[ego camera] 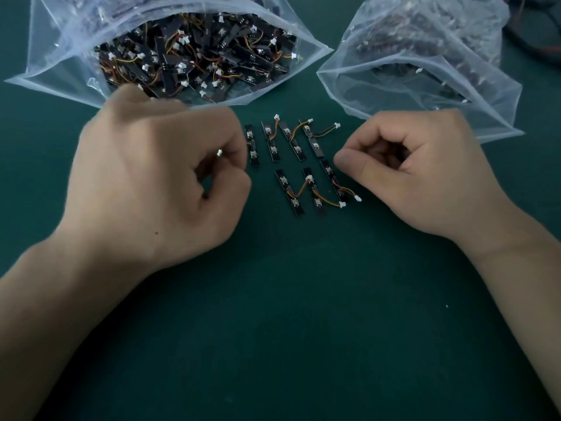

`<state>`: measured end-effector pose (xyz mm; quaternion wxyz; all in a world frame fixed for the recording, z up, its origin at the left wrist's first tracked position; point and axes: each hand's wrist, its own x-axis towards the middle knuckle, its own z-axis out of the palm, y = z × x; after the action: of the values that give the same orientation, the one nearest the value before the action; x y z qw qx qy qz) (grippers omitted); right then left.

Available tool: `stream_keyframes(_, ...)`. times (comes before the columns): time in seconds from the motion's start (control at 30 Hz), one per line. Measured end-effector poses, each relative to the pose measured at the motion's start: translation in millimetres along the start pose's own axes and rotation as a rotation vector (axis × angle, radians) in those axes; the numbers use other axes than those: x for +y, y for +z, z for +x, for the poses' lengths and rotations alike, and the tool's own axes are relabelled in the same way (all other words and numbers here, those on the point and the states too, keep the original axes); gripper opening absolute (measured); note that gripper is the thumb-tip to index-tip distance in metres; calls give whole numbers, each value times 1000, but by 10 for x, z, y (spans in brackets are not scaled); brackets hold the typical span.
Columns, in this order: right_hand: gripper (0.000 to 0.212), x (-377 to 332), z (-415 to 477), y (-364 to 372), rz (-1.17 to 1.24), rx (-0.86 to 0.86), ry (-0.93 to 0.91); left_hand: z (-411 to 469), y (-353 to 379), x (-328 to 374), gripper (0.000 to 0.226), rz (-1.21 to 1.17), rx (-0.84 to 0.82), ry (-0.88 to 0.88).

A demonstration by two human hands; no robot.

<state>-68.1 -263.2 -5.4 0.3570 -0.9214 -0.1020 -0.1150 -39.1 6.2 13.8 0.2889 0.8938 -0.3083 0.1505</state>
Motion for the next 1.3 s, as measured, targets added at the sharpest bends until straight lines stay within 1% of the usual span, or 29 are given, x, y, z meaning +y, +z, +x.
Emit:
stream_keyframes(0.07, 15, -2, 1, -1, -5, 4, -4, 6, 0, -20, 10, 59, -59, -80)
stream_keyframes(0.13, 15, -4, 1, 0, -9, 3, -5, 3, 29, -18, 17, 103, -90, -157)
stream_keyframes(0.23, 14, -9, 1, -5, -4, 1, -4, -4, 67, -16, 35, 166, -49, -200)
stream_keyframes(0.3, 14, -10, -3, -8, -5, -1, -1, -22, 77, 12, 41, 180, -16, -209)
stream_keyframes(0.37, 14, -11, -2, -6, -7, -4, -1, -59, 75, 17, 36, 175, -3, -229)
stream_keyframes(0.47, 14, -12, 0, -5, -8, -1, -1, -107, 54, -58, 12, 141, -59, -258)
stream_keyframes(0.5, 14, -12, 1, -8, -7, -1, -2, -116, 46, -87, 7, 122, -90, -253)
stream_keyframes(0.57, 14, -10, 1, -7, -7, -3, -3, -130, 41, -137, 6, 83, -137, -229)
stream_keyframes(0.73, 14, -6, 4, -1, -6, -6, -3, -111, 32, -185, 22, 40, -214, -128)
stream_keyframes(0.8, 14, -6, 4, -1, -7, -6, -4, -113, 32, -192, 24, 19, -239, -79)
stream_keyframes(0.9, 14, -5, 4, 4, -10, -7, -5, -120, 31, -183, 20, -49, -268, -24)
stream_keyframes(1.07, 14, -7, 3, -3, -4, -5, -6, -123, 22, -179, 19, -106, -268, -24)
stream_keyframes(1.2, 14, -3, 0, -1, -7, -10, -7, -130, 12, -168, 21, -64, -287, -6)
stream_keyframes(1.3, 14, -1, 1, -6, -6, -9, -6, -131, 14, -161, 16, -68, -293, 9)
